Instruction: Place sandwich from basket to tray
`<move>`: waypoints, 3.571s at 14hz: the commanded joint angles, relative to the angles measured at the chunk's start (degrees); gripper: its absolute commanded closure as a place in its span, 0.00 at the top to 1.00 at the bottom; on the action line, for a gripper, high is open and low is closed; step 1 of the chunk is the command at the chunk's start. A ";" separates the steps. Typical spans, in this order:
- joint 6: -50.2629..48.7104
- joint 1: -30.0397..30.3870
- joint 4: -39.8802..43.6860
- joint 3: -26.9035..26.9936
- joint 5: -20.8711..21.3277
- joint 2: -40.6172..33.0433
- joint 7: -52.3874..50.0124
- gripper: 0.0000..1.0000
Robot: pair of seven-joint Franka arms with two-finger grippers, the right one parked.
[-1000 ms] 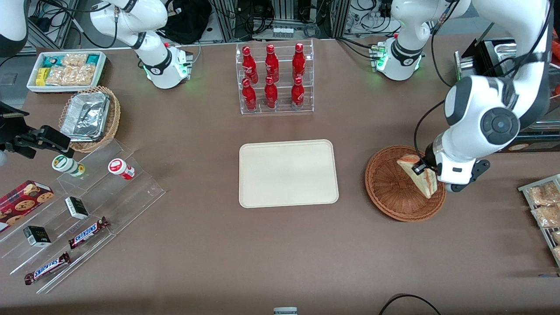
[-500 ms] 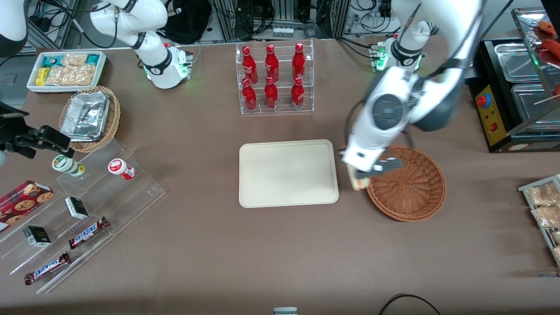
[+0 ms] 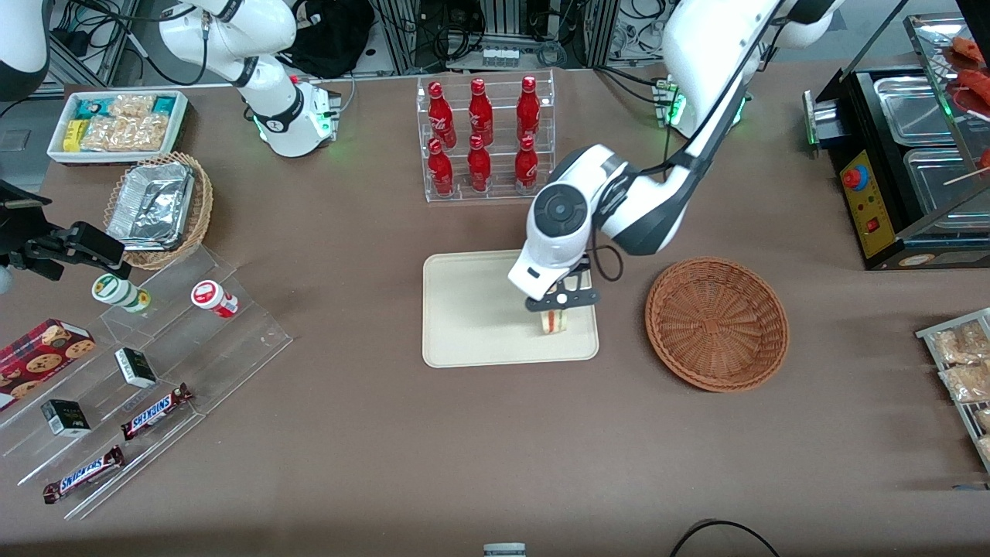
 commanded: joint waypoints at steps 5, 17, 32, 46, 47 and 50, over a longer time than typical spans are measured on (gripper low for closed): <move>7.56 -5.66 3.43 0.76 1.21 7.27 -1.87 0.12; 1.27 -5.15 2.73 1.11 1.74 -0.78 -8.89 1.00; -31.27 27.09 -1.58 1.02 -1.25 -31.91 22.08 1.00; -35.33 38.11 1.06 1.02 -4.33 -31.83 46.46 1.00; -35.33 37.67 1.23 1.11 -4.15 -31.92 46.72 1.00; -35.15 27.94 1.58 10.92 -3.37 -31.74 46.46 1.00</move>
